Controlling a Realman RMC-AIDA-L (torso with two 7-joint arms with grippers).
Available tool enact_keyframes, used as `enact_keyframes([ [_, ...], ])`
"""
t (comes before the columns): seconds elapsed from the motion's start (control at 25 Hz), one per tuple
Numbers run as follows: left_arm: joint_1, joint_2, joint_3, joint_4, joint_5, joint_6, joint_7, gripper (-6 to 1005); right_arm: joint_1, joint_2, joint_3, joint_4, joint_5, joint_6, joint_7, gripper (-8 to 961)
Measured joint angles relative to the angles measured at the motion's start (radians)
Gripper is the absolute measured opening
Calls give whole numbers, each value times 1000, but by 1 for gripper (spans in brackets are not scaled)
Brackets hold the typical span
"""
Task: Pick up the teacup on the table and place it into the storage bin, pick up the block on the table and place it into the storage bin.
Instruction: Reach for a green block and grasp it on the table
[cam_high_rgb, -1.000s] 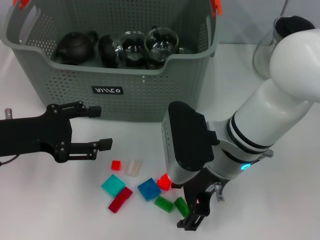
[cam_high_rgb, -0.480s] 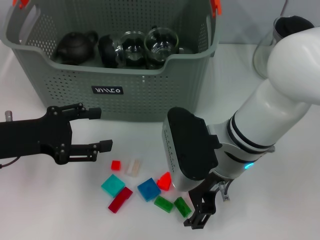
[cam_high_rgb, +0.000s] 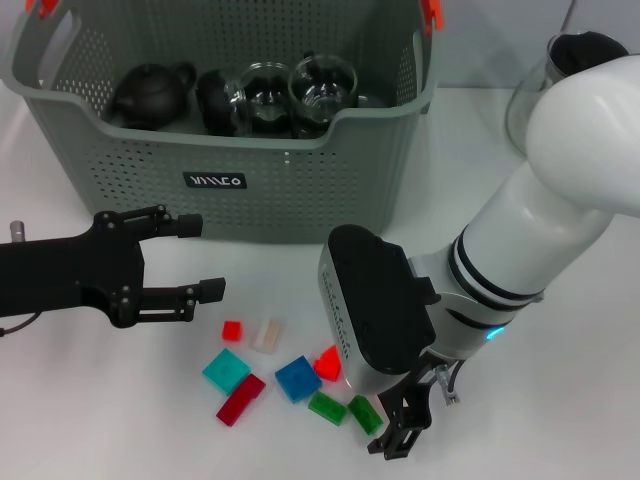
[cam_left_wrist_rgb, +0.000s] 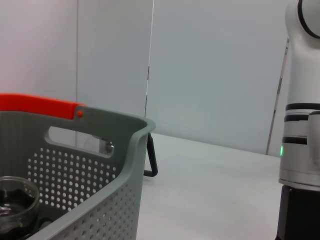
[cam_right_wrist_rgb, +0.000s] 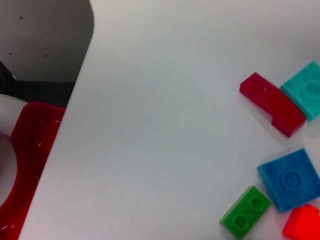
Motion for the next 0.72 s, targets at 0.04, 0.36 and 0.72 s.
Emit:
enact_keyframes([
  [0.04, 0, 0, 0, 0, 0, 0, 0, 830, 0, 0, 0, 0, 0, 0, 0, 942],
  [0.36, -1, 0, -3, 0, 0, 0, 0, 829, 3, 1, -9, 1, 0, -1, 2, 791],
  [0.72, 0, 0, -14, -1, -2, 0, 5, 829, 1, 3, -21, 1, 5, 1, 7, 620],
])
